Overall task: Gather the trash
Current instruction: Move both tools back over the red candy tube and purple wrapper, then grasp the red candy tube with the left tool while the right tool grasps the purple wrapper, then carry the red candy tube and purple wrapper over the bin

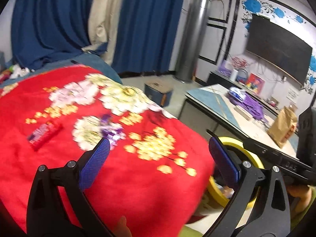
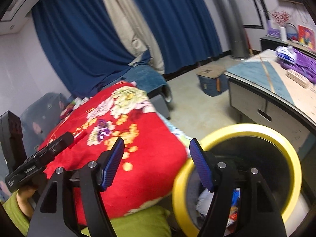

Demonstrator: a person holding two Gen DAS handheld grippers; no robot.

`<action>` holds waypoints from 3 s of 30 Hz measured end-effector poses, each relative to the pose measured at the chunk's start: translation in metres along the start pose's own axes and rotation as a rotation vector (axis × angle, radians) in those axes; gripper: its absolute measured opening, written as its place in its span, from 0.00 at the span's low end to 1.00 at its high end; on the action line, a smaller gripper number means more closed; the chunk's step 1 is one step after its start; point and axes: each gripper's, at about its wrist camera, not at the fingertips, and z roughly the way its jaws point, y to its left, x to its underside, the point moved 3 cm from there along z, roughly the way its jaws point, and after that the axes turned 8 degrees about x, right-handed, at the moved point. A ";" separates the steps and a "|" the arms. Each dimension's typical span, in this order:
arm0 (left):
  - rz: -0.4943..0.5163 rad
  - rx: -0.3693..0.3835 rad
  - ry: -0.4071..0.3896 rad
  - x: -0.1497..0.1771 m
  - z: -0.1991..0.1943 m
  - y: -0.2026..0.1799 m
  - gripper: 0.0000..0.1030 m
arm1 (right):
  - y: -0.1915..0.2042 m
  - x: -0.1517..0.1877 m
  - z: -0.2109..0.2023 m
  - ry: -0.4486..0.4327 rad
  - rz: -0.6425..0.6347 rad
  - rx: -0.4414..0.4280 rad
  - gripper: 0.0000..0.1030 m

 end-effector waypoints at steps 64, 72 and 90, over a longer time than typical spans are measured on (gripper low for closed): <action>-0.310 -0.174 0.165 0.019 0.004 0.220 0.33 | 0.145 0.022 0.150 0.267 -0.132 -0.166 0.28; -0.166 -0.127 0.147 0.018 -0.007 0.167 0.29 | 0.139 0.022 0.124 0.246 -0.127 -0.184 0.28; -0.032 0.036 0.130 0.016 -0.006 0.071 0.27 | 0.077 -0.003 0.064 0.128 -0.056 -0.128 0.28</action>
